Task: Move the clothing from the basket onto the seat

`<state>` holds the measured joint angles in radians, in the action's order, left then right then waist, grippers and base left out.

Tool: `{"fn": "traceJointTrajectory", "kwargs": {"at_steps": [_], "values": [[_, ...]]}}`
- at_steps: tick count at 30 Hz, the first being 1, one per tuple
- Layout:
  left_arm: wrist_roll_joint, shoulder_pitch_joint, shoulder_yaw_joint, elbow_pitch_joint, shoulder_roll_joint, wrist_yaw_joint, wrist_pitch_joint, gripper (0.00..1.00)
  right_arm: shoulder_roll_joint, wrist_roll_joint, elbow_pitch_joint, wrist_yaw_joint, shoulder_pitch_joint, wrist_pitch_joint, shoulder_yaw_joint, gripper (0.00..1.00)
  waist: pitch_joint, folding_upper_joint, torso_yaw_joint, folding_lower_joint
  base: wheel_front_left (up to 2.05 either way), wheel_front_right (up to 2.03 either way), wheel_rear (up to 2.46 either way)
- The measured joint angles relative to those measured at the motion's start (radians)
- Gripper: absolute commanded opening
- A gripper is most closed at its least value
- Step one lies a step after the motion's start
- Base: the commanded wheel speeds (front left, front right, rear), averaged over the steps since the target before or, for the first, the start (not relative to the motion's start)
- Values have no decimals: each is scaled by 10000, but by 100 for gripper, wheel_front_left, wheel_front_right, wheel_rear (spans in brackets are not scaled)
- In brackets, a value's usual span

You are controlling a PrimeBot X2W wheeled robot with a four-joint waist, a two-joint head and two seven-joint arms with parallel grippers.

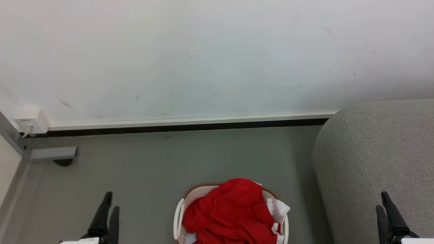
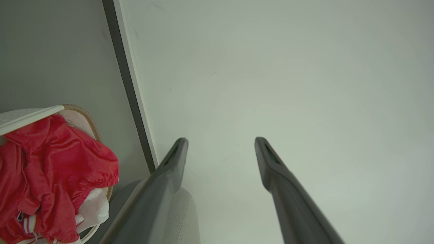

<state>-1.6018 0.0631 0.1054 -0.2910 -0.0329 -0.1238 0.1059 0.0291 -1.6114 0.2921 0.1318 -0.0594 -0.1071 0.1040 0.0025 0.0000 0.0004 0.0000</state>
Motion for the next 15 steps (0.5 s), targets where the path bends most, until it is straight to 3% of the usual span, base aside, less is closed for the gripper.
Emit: {"fn": "traceJointTrajectory", "kwargs": {"at_steps": [7,15], "values": [[372,-9,-155,4,0,0,-320,100,10,805,-104,0,10,330,-111,100,1,0,21,0,0,0,0],[1693,-9,-270,132,-4,105,-719,100,58,2778,-462,0,18,727,-416,100,13,0,37,0,0,0,0]]}}
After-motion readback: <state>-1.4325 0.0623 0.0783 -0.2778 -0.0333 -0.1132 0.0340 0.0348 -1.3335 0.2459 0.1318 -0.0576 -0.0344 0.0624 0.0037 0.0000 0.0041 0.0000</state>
